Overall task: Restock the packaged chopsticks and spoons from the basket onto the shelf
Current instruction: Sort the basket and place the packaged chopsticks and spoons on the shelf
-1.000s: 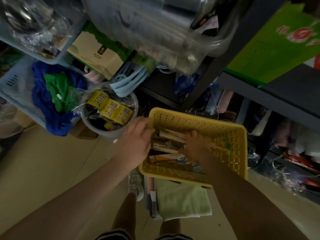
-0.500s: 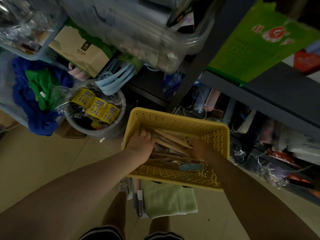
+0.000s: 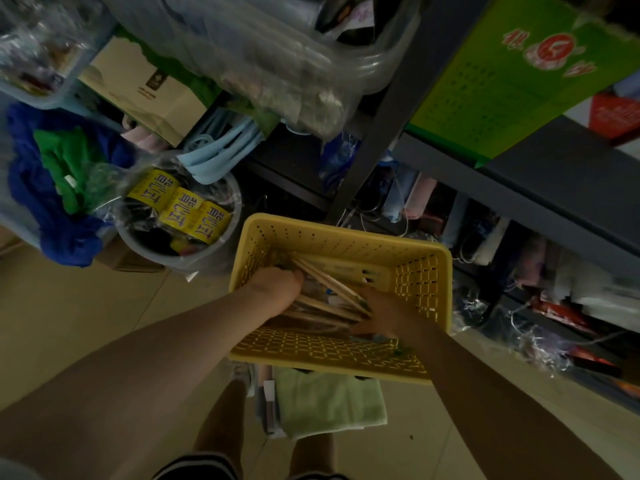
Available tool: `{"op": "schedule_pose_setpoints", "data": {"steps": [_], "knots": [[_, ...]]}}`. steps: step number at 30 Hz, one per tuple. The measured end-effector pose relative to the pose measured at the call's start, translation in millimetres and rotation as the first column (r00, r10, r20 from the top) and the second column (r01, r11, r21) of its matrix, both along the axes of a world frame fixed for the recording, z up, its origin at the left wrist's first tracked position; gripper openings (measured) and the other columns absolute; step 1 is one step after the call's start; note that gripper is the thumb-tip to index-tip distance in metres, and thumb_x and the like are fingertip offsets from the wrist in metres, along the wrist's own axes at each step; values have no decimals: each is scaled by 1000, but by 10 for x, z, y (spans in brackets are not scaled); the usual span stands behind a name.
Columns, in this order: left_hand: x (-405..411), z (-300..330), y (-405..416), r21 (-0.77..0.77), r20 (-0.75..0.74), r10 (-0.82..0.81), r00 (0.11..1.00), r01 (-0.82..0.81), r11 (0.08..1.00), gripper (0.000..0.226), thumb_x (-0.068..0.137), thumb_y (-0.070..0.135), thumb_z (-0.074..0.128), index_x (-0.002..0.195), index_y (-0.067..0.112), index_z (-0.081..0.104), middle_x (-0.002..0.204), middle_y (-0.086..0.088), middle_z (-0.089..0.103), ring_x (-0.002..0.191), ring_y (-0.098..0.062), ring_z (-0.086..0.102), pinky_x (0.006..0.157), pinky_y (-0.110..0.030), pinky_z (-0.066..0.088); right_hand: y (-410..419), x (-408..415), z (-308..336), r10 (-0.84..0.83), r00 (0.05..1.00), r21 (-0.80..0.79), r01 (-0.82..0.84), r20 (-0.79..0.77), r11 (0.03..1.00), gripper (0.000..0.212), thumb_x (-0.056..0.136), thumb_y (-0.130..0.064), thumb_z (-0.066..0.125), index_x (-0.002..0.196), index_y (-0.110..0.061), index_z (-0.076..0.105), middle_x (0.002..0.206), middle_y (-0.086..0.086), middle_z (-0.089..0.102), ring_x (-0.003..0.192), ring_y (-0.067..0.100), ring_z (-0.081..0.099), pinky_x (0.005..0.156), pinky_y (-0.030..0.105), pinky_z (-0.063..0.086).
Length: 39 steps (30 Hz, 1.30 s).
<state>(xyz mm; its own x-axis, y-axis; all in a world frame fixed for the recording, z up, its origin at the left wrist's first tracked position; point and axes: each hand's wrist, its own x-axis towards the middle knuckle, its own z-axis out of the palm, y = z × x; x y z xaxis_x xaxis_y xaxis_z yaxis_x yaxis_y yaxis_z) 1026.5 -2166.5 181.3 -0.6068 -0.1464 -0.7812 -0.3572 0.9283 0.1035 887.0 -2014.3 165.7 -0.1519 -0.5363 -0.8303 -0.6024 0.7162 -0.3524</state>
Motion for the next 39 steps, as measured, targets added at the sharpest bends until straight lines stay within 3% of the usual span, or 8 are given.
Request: {"op": "schedule_pose_setpoints", "data": {"steps": [6,12,16,19,24,32,36,39], "knots": [[45,173,4,17,-137,234,963,-234,972,23,93,11,40,103,10,60,112,-10,56,98,-25,59,82,-34,49,-2,203,-70,-13,999,-94,10,-35,995,80,69,-57,70,133,-20,40,135,8,50,121,27,51,101,44,44],[110,470,-237,256,-302,534,790,-472,844,16,86,14,58,101,16,64,99,-4,67,91,-20,62,77,-31,49,-12,174,71,-104,994,-122,105,15,987,48,86,-30,63,130,-19,50,129,10,58,116,27,56,98,34,45],[156,741,-360,582,-300,887,352,-669,463,34,76,10,71,107,18,59,90,-6,68,74,-18,65,64,-30,57,0,24,498,-162,986,-155,165,31,974,39,92,-23,55,131,-22,50,118,8,63,104,18,62,82,26,48],[106,1192,-322,780,-210,977,24,-598,182,12,76,11,72,85,16,65,71,3,65,61,-8,60,47,-14,48,135,-26,1034,-310,949,-250,316,64,915,19,89,-22,60,108,-26,58,80,-10,60,62,-12,56,55,5,39],[-112,2146,-113,934,-146,987,59,-320,158,11,80,14,67,69,15,69,68,0,65,69,-9,60,67,-23,48,479,29,2086,-583,808,-515,466,-82,719,24,83,-19,68,66,-26,52,52,-8,49,45,-2,50,46,10,35],[-995,3540,416,993,-94,973,211,-51,108,24,85,4,53,66,15,61,45,8,62,43,-1,58,40,-14,45,1059,-65,3799,-898,409,-850,407,-159,336,22,92,-39,46,81,-21,51,65,-2,49,61,18,50,59,35,41],[-1483,4032,845,996,91,936,341,-7,-94,15,87,10,50,75,14,59,46,6,63,44,-5,59,37,-14,43,1511,-561,4354,-942,260,-884,361,-213,299,27,97,-35,37,108,-14,49,85,4,55,75,25,52,70,34,38],[-1974,4315,1274,995,87,917,389,4,-96,14,86,8,47,76,13,54,48,2,65,41,-7,62,39,-16,47,1917,-1149,4509,-949,133,-876,365,-285,314,32,95,-23,42,124,-10,43,106,15,59,89,30,55,71,30,35]]}}
